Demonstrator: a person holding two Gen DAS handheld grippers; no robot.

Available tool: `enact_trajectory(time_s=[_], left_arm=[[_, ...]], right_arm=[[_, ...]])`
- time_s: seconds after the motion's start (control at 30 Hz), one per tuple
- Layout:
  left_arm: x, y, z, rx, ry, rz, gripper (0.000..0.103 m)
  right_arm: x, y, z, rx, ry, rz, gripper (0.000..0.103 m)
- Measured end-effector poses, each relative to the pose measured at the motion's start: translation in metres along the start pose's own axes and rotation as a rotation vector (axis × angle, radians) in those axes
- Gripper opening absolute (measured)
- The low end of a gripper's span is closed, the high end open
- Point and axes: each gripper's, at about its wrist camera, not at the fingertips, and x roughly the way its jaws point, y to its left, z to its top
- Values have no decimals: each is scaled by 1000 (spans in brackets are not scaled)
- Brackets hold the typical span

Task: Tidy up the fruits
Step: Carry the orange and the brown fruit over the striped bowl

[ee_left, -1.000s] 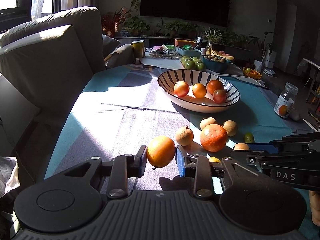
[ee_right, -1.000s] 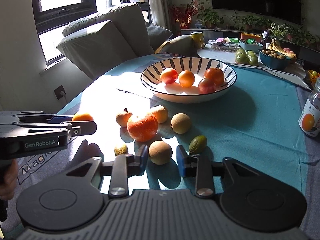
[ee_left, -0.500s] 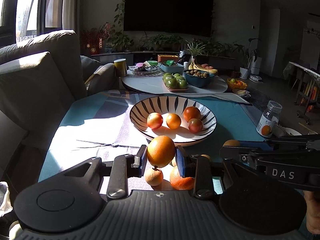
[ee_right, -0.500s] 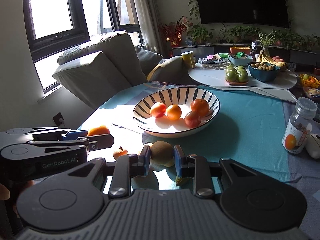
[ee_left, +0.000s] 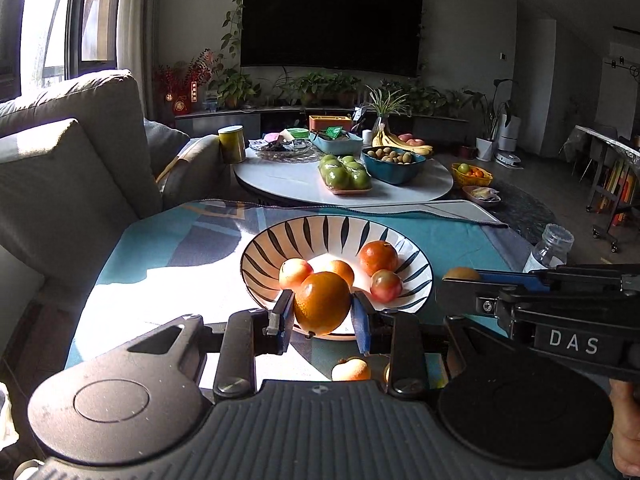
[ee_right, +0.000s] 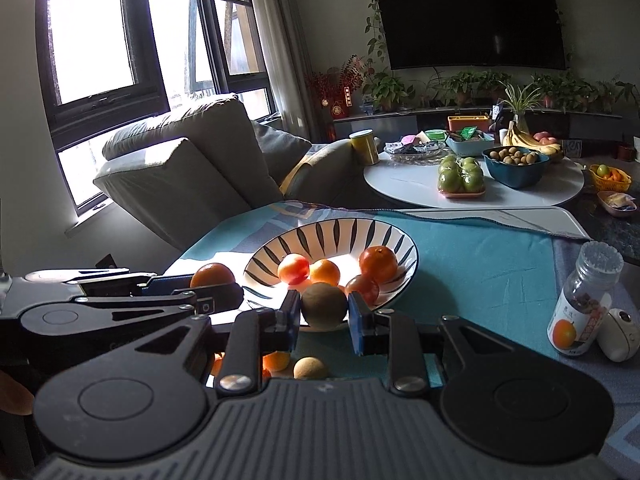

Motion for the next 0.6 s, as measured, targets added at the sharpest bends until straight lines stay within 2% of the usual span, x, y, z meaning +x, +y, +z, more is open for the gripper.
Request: enact_trajectory(time_s=[0.6], left_arm=[[47,1,11,18,42,8,28]], right_arm=[[31,-16,7,13,41,8,84]])
